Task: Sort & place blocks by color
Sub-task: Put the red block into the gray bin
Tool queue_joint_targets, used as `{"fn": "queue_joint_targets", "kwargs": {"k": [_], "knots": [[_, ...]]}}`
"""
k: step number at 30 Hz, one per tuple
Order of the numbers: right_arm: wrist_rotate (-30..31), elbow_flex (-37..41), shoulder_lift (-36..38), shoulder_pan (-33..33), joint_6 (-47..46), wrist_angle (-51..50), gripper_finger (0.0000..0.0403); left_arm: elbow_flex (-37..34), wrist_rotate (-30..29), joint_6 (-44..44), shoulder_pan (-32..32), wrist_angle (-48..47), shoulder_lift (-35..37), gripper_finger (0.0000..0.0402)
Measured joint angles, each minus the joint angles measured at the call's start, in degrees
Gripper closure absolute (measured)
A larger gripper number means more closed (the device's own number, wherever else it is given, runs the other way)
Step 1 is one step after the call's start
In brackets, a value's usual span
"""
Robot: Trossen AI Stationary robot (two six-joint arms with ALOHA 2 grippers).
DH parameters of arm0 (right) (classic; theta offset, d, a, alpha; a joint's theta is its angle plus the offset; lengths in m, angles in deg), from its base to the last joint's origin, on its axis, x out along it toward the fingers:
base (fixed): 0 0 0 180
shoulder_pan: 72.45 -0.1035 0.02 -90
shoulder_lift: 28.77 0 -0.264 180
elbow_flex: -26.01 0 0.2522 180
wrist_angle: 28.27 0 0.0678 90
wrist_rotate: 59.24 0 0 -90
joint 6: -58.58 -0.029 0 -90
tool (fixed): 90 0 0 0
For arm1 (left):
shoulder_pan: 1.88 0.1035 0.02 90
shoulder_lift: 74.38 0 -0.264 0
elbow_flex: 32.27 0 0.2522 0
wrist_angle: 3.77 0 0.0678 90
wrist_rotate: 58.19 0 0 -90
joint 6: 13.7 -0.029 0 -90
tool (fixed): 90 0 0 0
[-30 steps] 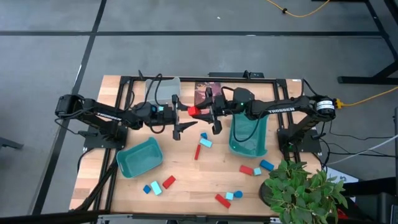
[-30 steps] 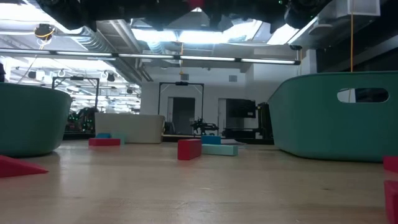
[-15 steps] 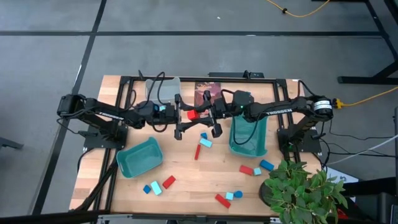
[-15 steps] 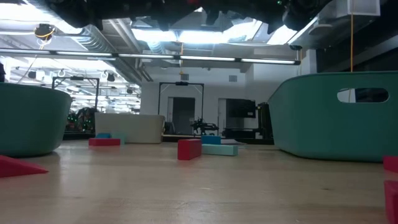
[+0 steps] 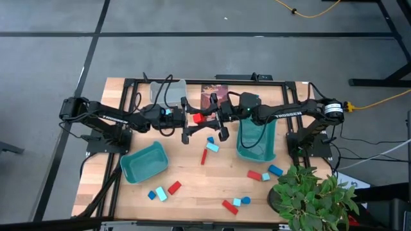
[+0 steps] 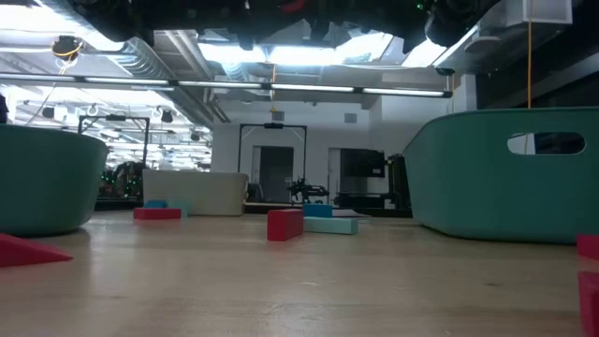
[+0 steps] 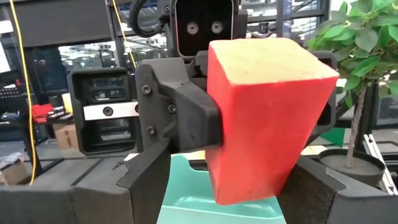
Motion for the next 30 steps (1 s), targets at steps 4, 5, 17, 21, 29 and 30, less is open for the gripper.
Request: {"fn": "queue_joint_targets", "kwargs": {"k": [4,5,17,21,29,30], "knots": [[0.23,-0.01,0.02,0.35,0.0,-0.02,0.0252,0.0,-1.31,0.01,-0.02,0.04,0.0,0.0172],[0.53,-0.05,0.0,0.41,-0.26,0.01,0.0243,0.0,-1.62,-0.09,0.01,0.04,-0.01,0.0178],[-0.22,-0.09,-0.13,0.66,0.28,-0.56,0.023,0.11,-2.54,0.7,-0.09,-1.62,-0.09,0.0229],[0.0,-0.09,-0.15,0.68,0.04,-0.72,0.0227,0.11,-2.06,0.61,-0.06,-1.71,-0.09,0.0255],[0.07,-0.07,-0.15,0.68,-0.02,-0.72,0.0229,0.11,-1.71,1.06,-0.07,-1.66,-0.08,0.0275],[0.08,-0.07,-0.15,0.68,-0.12,-0.72,0.0229,0.11,-1.73,1.25,-0.06,-1.64,-0.09,0.0275]]}}
